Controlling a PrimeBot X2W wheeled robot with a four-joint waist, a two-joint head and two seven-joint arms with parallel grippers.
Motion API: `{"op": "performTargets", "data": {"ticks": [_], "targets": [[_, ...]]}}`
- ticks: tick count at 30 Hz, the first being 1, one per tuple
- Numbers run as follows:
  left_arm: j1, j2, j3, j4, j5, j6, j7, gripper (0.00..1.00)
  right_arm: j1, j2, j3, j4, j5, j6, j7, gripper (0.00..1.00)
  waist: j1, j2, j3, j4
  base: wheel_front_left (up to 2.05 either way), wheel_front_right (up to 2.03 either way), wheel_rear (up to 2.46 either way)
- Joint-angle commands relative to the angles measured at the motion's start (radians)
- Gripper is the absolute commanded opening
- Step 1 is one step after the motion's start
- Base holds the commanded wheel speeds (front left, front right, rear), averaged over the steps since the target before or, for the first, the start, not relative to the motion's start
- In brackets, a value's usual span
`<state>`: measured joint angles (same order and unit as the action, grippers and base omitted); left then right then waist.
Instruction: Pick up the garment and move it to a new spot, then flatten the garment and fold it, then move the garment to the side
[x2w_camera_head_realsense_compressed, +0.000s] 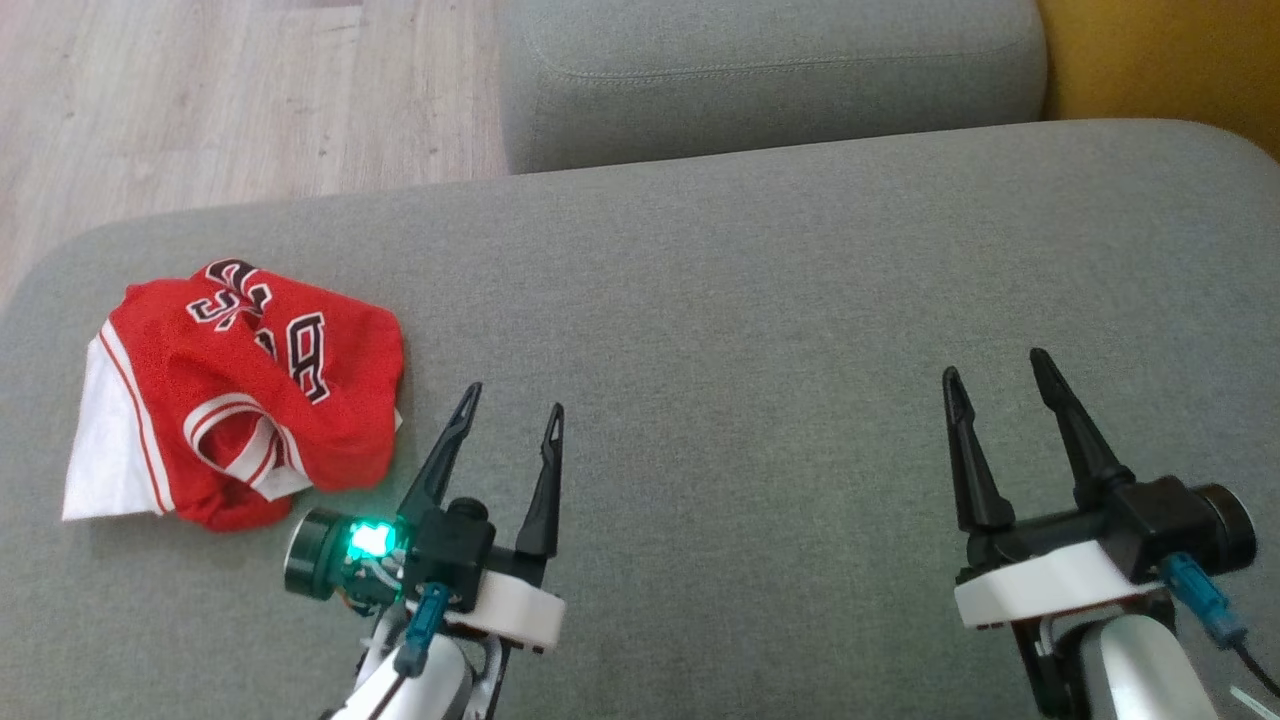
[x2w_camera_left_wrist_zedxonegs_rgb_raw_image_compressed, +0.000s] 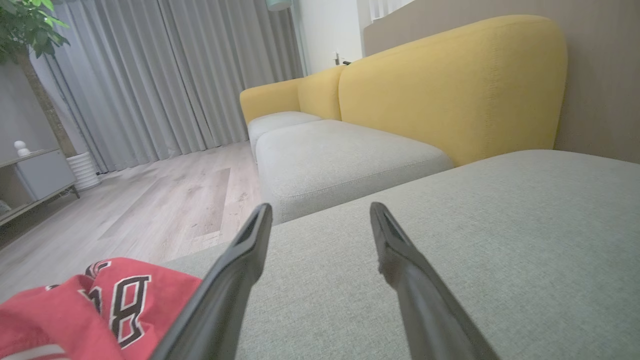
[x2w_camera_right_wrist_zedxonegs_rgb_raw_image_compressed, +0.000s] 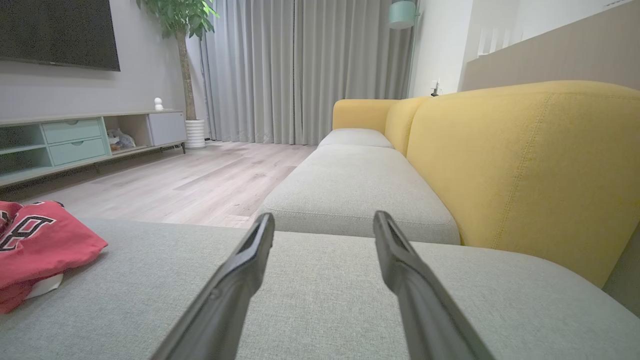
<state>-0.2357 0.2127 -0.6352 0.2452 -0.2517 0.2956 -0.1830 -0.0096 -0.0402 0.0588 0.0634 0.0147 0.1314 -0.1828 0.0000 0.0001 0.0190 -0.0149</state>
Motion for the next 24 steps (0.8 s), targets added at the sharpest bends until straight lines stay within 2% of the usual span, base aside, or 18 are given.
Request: {"op": "performTargets", "data": {"ticks": [1, 4, 8, 10, 14, 17, 18, 20, 24], "targets": [[-0.064, 0.019, 0.009, -0.03, 0.029, 0.018, -0.018, 1.0, -0.037, -0.009, 0.026, -0.045, -0.041, -0.001, -0.019, 1.0, 0.0, -0.0001, 0.001, 0.001, 0.0, 0.0, 0.0], [-0.049, 0.002, 0.027, -0.055, -0.008, 0.031, -0.03, 1.0, -0.031, -0.009, 0.025, -0.044, -0.026, -0.001, -0.03, 1.0, 0.0, -0.0001, 0.002, 0.002, 0.0, 0.0, 0.0], [-0.018, -0.017, 0.075, -0.082, -0.045, 0.017, -0.042, 1.0, -0.02, -0.009, 0.01, -0.033, 0.053, -0.001, -0.042, 1.0, 0.0, -0.0001, 0.003, 0.002, 0.0, 0.0, 0.0], [0.008, -0.039, 0.114, -0.096, -0.072, -0.002, -0.048, 1.0, -0.012, -0.009, -0.005, -0.021, 0.111, -0.001, -0.048, 1.0, 0.0, -0.0001, 0.002, 0.004, 0.0, 0.0, 0.0], [0.055, -0.074, 0.182, -0.096, -0.076, -0.053, -0.06, 1.0, -0.004, -0.01, -0.011, -0.001, 0.143, -0.001, -0.06, 1.0, 0.0, -0.0001, 0.0, 0.003, 0.0, 0.0, 0.0], [0.079, -0.094, 0.216, -0.08, -0.045, -0.09, -0.068, 1.0, 0.002, -0.01, -0.002, 0.014, 0.119, -0.001, -0.069, 1.0, 0.0, -0.0001, -0.001, 0.002, 0.0, 0.0, 0.0], [0.079, -0.094, 0.216, -0.08, -0.045, -0.09, -0.068, 1.0, 0.002, -0.01, -0.002, 0.014, 0.119, -0.001, -0.069, 1.0, 0.0, -0.0001, -0.001, 0.002, 0.0, 0.0, 0.0], [0.09, -0.111, 0.236, -0.062, 0.004, -0.119, -0.077, 1.0, 0.003, -0.01, 0.005, 0.026, 0.087, -0.001, -0.078, 1.0, 0.0, -0.0001, -0.002, 0.001, 0.0, 0.0, 0.0], [0.094, -0.126, 0.26, -0.049, 0.028, -0.144, -0.079, 1.0, 0.0, -0.01, 0.007, 0.032, 0.083, -0.001, -0.079, 1.0, 0.0, -0.0001, -0.003, 0.003, 0.0, 0.0, 0.0]]}}
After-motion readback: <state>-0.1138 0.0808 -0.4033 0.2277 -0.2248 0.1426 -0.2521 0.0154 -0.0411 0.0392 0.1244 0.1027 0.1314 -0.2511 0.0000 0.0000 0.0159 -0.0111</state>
